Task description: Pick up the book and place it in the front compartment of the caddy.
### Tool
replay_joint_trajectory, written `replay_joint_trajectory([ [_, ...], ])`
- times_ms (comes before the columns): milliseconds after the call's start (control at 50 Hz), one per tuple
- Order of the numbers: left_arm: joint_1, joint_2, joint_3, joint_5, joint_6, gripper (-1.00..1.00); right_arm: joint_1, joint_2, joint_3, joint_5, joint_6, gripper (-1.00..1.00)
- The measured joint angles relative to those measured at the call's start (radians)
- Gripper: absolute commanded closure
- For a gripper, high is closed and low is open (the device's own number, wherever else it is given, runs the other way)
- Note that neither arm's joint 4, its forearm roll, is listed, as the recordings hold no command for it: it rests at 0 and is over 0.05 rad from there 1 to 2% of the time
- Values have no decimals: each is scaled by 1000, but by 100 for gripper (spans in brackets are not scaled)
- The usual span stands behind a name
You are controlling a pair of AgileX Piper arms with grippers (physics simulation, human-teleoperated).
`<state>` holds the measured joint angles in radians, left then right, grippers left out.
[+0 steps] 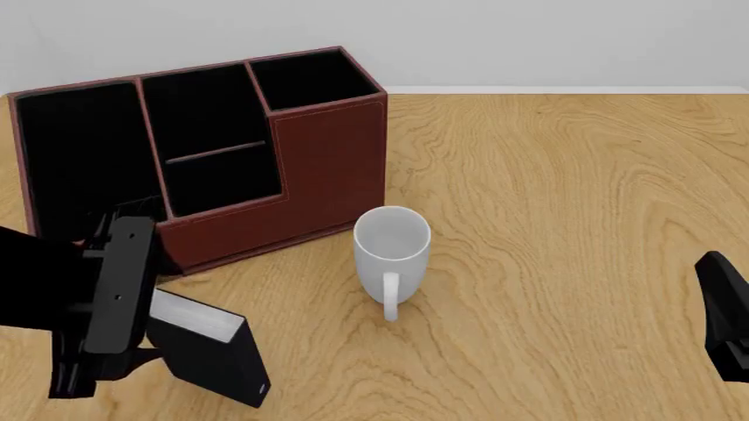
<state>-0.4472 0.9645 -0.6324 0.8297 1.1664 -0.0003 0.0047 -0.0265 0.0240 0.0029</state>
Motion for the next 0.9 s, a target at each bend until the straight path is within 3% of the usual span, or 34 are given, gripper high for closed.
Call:
replay_joint_trajectory([
  [560, -24, 58, -18, -33, -30, -100, 0, 0, 0, 0, 0, -100],
  [860, -99, 106, -10, -56, -101, -100, 0, 0, 0, 0, 0, -100],
  [880, -101, 113, -12, -60, -108, 100, 0, 0, 0, 0, 0, -100],
  [900, -105, 117, -14, -66, -114, 100, 0, 0, 0, 0, 0, -100],
])
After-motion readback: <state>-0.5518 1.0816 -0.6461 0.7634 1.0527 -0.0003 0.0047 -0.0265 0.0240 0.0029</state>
